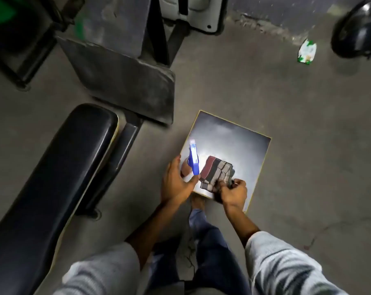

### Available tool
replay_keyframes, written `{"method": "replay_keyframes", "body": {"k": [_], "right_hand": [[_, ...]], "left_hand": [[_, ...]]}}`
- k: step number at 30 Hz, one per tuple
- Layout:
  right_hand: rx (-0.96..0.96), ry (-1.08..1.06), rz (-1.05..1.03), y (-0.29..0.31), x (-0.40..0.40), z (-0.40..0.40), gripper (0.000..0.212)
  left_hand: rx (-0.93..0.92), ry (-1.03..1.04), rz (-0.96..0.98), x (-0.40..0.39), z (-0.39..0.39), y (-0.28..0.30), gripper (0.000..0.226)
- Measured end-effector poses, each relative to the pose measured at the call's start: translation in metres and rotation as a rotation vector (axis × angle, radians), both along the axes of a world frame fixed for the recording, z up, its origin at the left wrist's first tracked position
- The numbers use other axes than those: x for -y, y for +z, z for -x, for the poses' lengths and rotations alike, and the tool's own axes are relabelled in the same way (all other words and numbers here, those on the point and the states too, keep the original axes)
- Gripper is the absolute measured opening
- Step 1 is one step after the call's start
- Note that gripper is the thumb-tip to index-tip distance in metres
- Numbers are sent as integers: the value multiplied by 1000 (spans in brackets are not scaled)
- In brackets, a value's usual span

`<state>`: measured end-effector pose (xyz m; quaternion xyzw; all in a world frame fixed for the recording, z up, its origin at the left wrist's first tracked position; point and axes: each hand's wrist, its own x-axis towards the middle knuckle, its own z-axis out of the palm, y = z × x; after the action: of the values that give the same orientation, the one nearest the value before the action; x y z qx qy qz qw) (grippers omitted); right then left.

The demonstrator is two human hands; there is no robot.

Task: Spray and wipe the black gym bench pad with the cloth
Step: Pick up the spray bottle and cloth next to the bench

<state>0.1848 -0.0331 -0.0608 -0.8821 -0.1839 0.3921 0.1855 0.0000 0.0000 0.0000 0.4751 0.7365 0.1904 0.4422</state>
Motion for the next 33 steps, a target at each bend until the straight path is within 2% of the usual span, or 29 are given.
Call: {"method": "replay_keyframes", "body": {"k": [2,4,8,10,13,15,17,20,30,33], "right_hand": [[3,9,71,-10,-9,-2,72],[-4,16,121,-13,-15,1,75],[-20,-22,189,-19,-21,2,58],[-62,-77,205,-23,-25,0,41],[-125,-77,127,-15,-27,4,27],[-171,-86,51,-5,-22,11,34],[-257,-91,-18,6,-17,20,40],[-412,-95,-111,30,-15,45,5],[-587,180,-225,109,22,197,19],[-581,300,-221,119,38,249,34]], "left_hand": [[-34,10,18,-10,-4,-12,90],[-96,-7,64,-16,-10,-10,82],[-240,-78,-37,-22,-17,-6,30],[-260,-73,-57,-21,-13,-3,23],[-251,-83,-143,-14,-2,10,25],[-238,-20,-187,-3,11,19,31],[-194,61,-114,9,28,29,39],[-176,142,-66,31,60,44,42],[-165,420,-127,130,195,97,37],[-194,461,-116,162,244,113,37]]}}
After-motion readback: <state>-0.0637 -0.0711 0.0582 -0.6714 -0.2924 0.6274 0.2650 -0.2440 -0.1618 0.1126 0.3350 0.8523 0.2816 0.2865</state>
